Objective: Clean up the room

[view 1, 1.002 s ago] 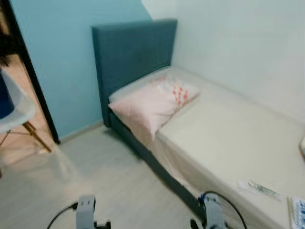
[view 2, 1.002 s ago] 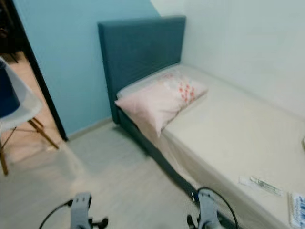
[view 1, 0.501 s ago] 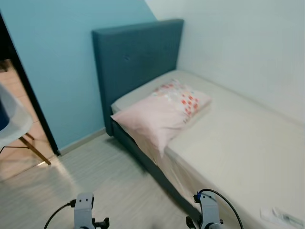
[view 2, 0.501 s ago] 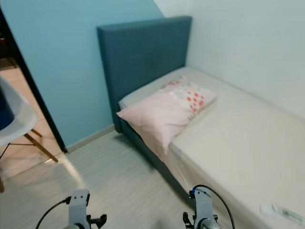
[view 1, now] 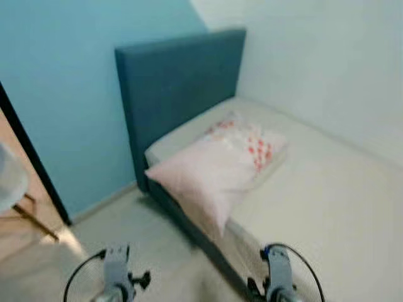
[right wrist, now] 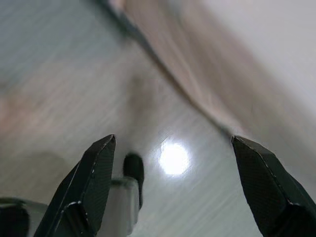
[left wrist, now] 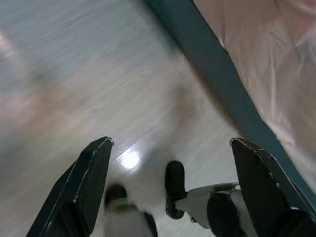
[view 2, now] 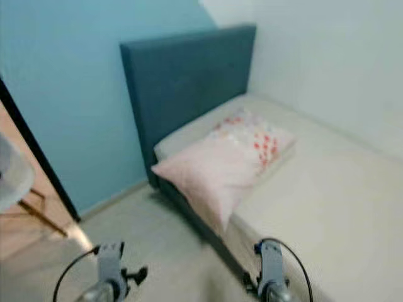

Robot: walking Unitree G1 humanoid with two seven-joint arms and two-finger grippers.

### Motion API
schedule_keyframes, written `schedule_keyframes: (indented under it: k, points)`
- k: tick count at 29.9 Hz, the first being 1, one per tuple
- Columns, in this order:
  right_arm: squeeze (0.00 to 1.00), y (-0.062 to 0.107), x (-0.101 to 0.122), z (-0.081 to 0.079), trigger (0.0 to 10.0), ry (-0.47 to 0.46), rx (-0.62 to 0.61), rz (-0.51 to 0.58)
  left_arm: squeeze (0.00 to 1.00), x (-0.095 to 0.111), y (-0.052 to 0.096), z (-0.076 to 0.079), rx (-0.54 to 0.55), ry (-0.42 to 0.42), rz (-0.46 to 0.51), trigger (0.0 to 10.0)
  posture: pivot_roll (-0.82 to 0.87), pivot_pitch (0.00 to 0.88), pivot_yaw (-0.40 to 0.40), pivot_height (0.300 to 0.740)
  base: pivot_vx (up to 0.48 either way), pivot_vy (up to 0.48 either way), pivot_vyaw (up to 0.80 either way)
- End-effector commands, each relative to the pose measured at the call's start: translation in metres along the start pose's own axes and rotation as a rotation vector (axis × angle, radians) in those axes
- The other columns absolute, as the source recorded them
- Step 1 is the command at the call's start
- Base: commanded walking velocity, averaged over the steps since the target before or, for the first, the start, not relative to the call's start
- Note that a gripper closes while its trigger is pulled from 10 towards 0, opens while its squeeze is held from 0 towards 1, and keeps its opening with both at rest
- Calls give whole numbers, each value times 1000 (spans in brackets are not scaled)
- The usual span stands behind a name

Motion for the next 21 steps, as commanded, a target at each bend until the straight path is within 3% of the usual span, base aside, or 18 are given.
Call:
schedule_keyframes:
  k: [1, 21]
  points:
    - [0, 0, -3, -4, 10000, -15, 6, -5, 0, -5, 2, -7, 14, -11, -15, 10000, -11, 0, -96, 740, 398, 0, 0]
    - [0, -1, 7, -3, 10000, -25, 12, 23, 0, -10, 4, -8, 16, -12, -21, 10000, -19, 0, -97, 740, 394, 0, 0]
Point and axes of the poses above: a point about 5 cm out from each wrist's last joint towards the gripper, its own y axis pointing back from the gripper into the wrist, its own x axis along the axis of the wrist's last joint, z = x × y, the point moved 6 cm from there along -y, pointing out of the wrist towards the gripper, and after that the axes turned 1 degree about y, right-handed, at the moved point
